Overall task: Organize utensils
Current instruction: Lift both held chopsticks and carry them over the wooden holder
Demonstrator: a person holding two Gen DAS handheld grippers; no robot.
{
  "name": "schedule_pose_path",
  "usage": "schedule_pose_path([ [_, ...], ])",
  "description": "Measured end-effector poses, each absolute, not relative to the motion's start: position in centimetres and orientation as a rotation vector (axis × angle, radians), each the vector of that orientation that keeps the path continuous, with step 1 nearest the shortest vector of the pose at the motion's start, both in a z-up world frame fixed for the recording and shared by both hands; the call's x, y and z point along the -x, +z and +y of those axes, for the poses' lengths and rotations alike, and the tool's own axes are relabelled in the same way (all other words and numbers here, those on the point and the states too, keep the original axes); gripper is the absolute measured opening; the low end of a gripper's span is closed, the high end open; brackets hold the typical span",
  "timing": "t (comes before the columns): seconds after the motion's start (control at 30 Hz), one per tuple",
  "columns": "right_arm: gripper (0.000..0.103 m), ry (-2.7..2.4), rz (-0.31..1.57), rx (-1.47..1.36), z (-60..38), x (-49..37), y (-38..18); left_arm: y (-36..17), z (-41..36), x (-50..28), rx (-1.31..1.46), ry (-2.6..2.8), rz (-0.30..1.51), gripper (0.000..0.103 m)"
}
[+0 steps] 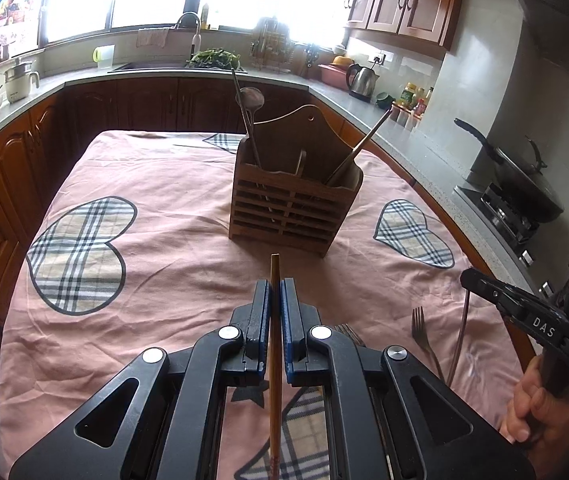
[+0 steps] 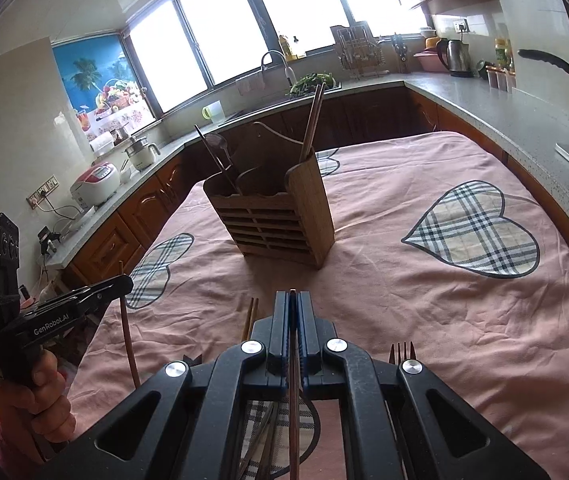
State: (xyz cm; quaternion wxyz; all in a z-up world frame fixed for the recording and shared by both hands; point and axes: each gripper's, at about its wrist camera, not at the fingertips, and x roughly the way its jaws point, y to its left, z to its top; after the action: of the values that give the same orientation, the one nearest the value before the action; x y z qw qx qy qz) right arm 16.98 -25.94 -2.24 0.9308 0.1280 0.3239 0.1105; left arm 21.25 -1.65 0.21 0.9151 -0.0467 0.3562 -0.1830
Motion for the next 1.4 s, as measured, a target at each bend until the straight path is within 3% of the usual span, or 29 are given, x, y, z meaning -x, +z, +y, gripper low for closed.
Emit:
schedule_pose_path([
  [0.67,0.004,0.224,0.538,-0.247,-25.7,-14.5,1.9,3.8,1.4,-18.2,0.186,-0.375,0.608,0.005],
  [1.4,0.004,0.231,0.396,-0.271,-25.7,-17.8,6.5,7.5,2.3,-22.7,0.275,-0.316,0.463,0.005],
])
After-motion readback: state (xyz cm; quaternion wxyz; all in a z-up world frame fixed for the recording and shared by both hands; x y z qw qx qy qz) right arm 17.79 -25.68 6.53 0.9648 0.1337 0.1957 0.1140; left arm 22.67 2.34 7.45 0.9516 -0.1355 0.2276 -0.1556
